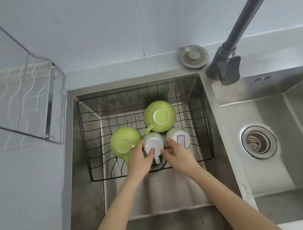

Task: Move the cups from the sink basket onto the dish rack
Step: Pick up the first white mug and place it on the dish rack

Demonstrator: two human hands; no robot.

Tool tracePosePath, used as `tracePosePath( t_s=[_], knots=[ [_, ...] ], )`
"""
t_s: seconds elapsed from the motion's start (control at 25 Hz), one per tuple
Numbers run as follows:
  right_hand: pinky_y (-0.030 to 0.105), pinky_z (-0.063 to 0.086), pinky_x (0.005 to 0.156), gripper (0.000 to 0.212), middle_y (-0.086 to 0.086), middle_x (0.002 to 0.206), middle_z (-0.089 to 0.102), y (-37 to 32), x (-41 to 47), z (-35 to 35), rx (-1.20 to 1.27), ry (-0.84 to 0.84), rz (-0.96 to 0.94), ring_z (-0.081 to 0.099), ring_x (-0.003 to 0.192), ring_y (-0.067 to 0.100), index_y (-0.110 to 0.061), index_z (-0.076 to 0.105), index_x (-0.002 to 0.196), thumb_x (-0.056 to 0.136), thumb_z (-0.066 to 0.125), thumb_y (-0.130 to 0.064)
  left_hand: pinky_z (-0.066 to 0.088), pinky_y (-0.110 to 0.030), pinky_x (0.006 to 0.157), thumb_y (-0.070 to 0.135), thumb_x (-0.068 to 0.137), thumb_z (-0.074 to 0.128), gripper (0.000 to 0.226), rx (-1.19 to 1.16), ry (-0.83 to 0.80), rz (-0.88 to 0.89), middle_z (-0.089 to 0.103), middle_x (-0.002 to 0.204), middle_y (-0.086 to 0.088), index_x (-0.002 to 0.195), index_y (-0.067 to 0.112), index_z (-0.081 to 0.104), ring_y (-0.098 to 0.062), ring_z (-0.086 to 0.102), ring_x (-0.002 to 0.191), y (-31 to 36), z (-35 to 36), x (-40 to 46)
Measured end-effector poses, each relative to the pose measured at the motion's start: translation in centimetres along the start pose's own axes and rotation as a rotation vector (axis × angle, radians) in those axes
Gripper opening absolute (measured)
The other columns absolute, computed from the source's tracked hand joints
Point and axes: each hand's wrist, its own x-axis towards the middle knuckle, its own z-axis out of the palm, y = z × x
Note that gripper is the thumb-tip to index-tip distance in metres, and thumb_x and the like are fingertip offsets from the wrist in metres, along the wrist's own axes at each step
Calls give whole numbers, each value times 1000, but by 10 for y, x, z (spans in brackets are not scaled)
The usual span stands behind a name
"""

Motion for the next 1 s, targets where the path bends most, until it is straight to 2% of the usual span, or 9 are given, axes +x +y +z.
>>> tracePosePath(
  t_s=[0.08, 0.16, 0.2, 0.28, 0.4, 0.52, 0.68, 0.84, 1.0],
  knots=[
    [20, 42, 63, 42, 2, 83, 61, 6, 14, 8, 23, 0, -10, 58, 80, 15, -10, 43, 131, 92, 46, -25, 36, -16, 72, 17, 88, 53, 43, -67, 14, -35, 53, 104, 3, 129, 6, 44, -13, 50, 88, -4, 3, 9],
    [14, 34, 56, 45, -5, 76, 50, 7, 22, 15, 15, -8, 7, 48, 69, 10, -11, 39, 135, 93, 44, -25, 38, -7, 58, 15, 88, 53, 40, -79, 9, -46, 50, 102, 6, 126, 5, 46, -9, 51, 81, -10, 6, 14],
    [19, 38, 62, 47, -2, 86, 51, 7, 26, 18, 20, -16, 13, 50, 78, 14, -11, 35, 139, 93, 42, -23, 39, 0, 57, 14, 88, 53, 38, -96, 7, -51, 51, 101, 6, 125, 5, 47, -8, 52, 79, -13, 8, 16],
    [31, 42, 88, 50, 10, 119, 54, 7, 33, 22, -16, -16, 3, 52, 108, 27, -10, 27, 143, 95, 38, -18, 35, 6, 56, 13, 89, 53, 36, -100, 6, -47, 54, 100, 4, 123, 5, 48, -11, 53, 85, -17, 11, 21],
    [37, 29, 111, 53, 14, 150, 32, 7, 39, 30, -52, -4, -18, 31, 138, 29, -7, 17, 146, 97, 35, -16, 35, -7, 59, 12, 89, 52, 34, -94, 21, -25, 57, 102, 2, 122, 6, 49, -14, 54, 92, -18, 12, 26],
    [38, 24, 113, 54, 10, 154, 24, 8, 47, 35, -53, 16, 12, 24, 142, 27, -10, 15, 147, 97, 35, -20, 39, -14, 71, 13, 89, 52, 33, -92, 24, -25, 64, 110, -8, 121, 6, 51, -22, 61, 97, -22, 12, 28],
    [38, 32, 109, 52, 9, 150, 34, 9, 47, 39, -6, 68, 15, 34, 137, 28, -13, 21, 146, 97, 38, -22, 35, 9, 61, 14, 88, 53, 37, -106, 29, -54, 63, 119, -10, 125, 6, 50, -14, 57, 94, -24, 11, 28],
    [42, 34, 109, 51, 4, 147, 41, 4, 41, 43, 25, 114, 57, 38, 135, 26, -17, 25, 145, 96, 39, -25, 35, 10, 60, 10, 89, 52, 40, -155, 41, -78, 61, 123, -13, 128, 4, 49, -11, 52, 95, -20, 8, 22],
    [36, 41, 98, 52, 9, 134, 55, -3, 27, 39, 108, 160, 85, 50, 124, 27, -18, 31, 143, 94, 44, -28, 34, 10, 57, 16, 88, 54, 44, -156, 46, -67, 59, 126, -9, 132, 11, 46, -10, 54, 93, -16, -1, 15]
  ],
)
